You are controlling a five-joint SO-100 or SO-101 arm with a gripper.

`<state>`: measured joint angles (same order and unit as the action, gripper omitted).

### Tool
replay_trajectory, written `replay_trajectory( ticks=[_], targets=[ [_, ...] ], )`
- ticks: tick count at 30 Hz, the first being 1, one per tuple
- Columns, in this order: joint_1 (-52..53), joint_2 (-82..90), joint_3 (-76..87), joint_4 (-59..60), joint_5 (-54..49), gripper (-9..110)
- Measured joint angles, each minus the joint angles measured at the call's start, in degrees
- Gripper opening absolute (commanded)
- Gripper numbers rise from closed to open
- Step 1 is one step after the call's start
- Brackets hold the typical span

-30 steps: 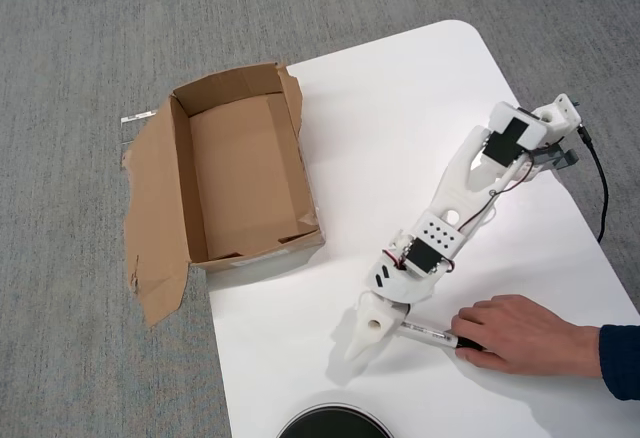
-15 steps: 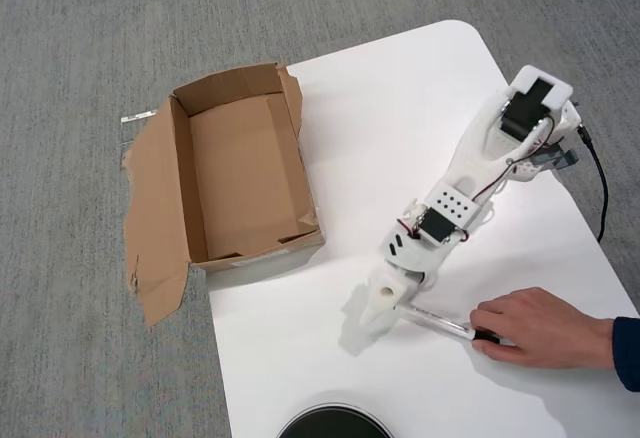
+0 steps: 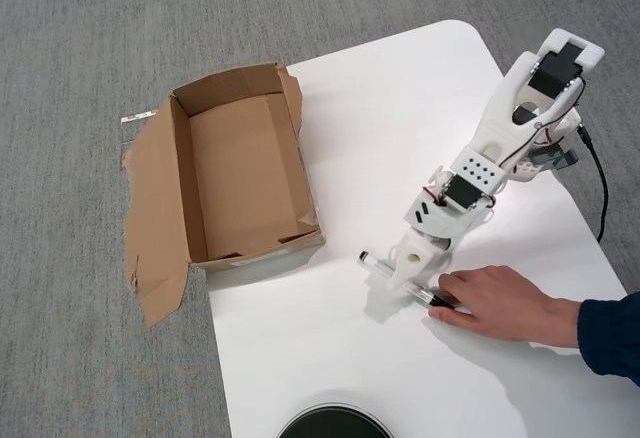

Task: Grasp a pen and put it in the box.

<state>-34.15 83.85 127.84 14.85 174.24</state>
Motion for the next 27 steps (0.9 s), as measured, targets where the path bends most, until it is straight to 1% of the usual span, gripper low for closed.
replay_trajectory(
  ticks=[6, 19, 27],
  targets=[
    [0.0, 5.62, 6.94, 0.0, 0.0, 28],
    [-0.7, 5.71, 7.38, -0.18, -0.09, 28],
    [-7.29, 5.71, 7.38, -0.18, -0.09, 28]
  ],
)
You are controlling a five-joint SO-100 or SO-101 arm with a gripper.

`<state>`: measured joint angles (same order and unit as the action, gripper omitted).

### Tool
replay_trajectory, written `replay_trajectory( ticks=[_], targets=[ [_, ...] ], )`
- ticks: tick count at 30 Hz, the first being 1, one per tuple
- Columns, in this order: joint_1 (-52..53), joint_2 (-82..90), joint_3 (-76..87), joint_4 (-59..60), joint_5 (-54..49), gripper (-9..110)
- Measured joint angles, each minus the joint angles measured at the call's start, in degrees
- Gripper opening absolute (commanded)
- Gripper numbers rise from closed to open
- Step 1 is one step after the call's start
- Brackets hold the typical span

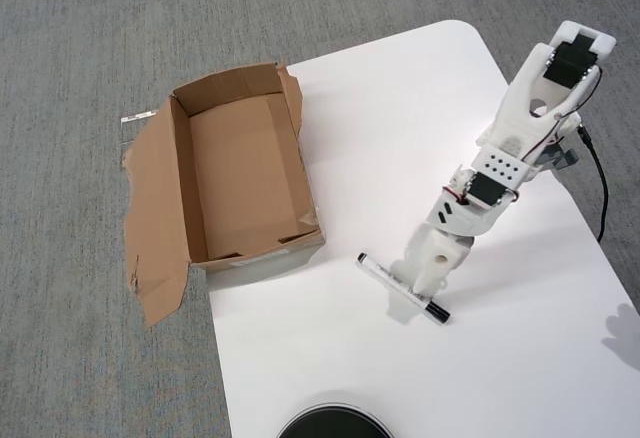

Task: Grasp a pen and put it in the box.

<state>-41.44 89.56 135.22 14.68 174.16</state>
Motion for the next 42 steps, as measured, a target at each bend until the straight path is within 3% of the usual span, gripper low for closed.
replay_trajectory(
  ticks=[20, 32, 35, 39, 42],
  targets=[
    [-1.32, -0.44, -4.04, 0.09, -0.18, 28],
    [-1.93, -10.9, -13.8, 0.09, 0.09, 27],
    [-1.93, -10.99, -13.97, 0.09, 0.09, 21],
    [-1.93, -11.95, -14.24, 0.09, 0.09, 1],
    [-1.93, -13.1, -14.24, 0.09, 0.09, 0]
  ],
)
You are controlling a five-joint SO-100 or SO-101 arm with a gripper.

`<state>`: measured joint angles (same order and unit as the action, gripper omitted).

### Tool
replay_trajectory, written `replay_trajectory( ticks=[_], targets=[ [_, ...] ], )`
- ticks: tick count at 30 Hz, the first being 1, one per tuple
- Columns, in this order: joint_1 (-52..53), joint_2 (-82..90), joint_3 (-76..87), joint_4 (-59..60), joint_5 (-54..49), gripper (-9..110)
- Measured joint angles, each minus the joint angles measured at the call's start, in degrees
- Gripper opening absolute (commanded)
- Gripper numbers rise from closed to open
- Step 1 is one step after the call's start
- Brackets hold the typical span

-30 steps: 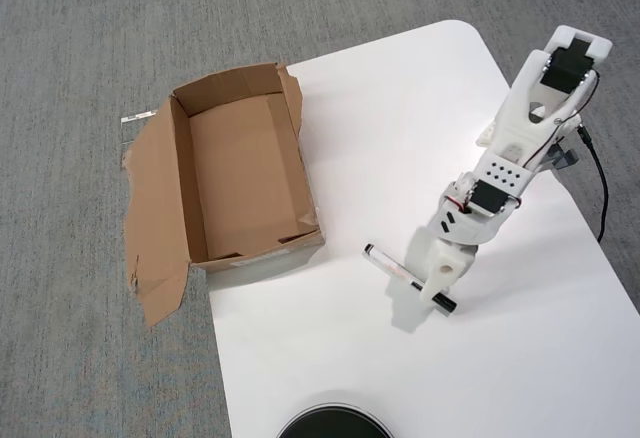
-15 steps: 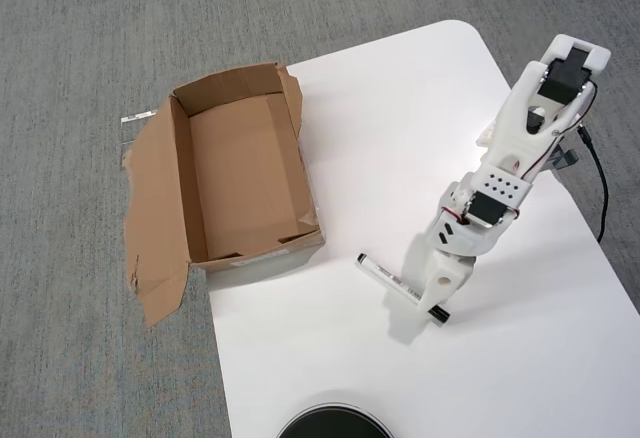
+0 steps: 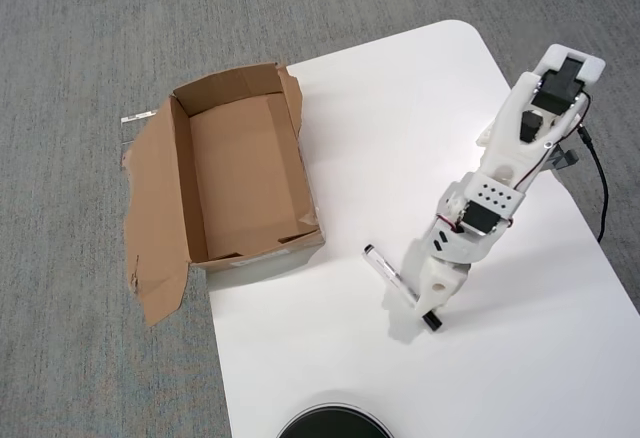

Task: Grasp a pen and put it in the box.

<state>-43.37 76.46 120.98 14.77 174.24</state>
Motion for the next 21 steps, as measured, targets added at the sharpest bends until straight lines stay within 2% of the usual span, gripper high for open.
replay_trajectory(
  ticks=[18, 21],
  targets=[
    [0.0, -1.41, 0.35, 0.0, -0.18, 3],
    [0.0, -1.32, 0.35, 0.0, -0.18, 6]
  ],
)
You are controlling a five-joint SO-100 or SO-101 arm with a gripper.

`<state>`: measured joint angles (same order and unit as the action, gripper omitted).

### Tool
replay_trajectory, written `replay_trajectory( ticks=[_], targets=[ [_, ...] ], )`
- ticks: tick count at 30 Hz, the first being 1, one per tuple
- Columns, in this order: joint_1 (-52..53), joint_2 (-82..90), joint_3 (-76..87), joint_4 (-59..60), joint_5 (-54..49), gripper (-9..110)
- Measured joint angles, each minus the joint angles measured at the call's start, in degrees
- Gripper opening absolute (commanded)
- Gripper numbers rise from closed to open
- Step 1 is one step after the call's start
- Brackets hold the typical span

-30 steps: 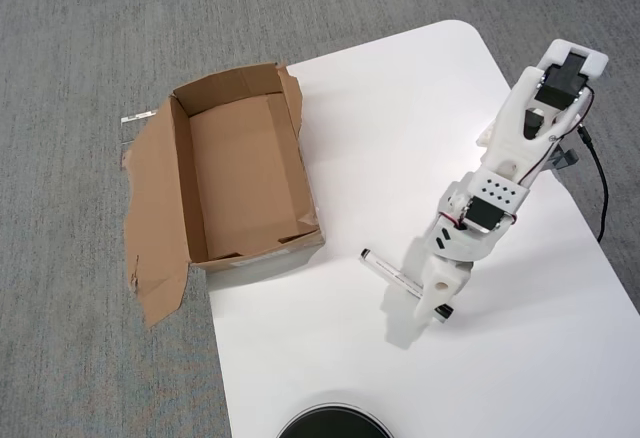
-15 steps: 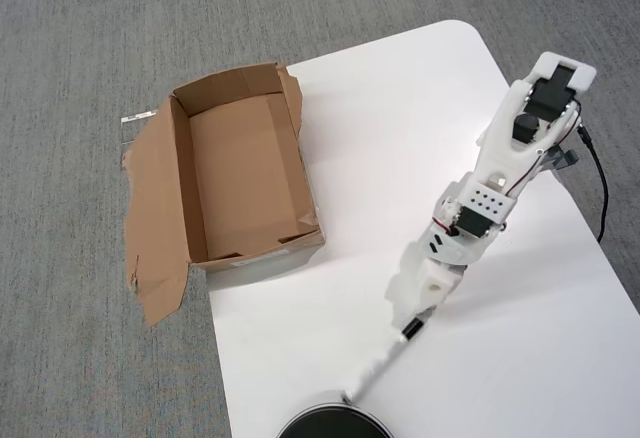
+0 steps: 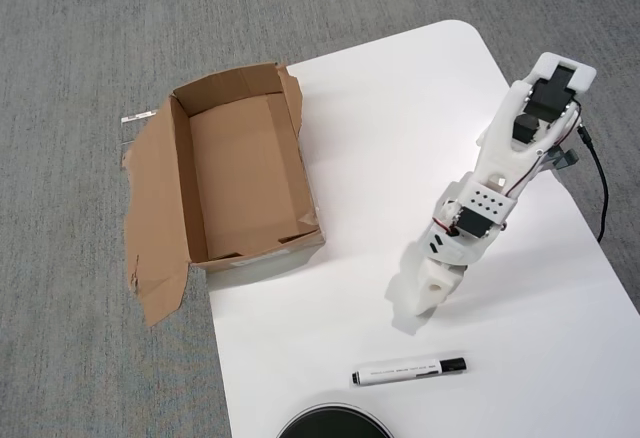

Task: Grasp a pen and put it in the box.

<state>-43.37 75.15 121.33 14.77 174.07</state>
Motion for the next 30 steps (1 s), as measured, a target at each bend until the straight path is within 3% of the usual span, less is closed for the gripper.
replay_trajectory(
  ticks=[10, 30],
  targets=[
    [-0.26, 2.55, -0.09, -0.09, 0.0, 34],
    [7.12, 6.06, 2.55, -0.09, 0.26, 35]
  ],
)
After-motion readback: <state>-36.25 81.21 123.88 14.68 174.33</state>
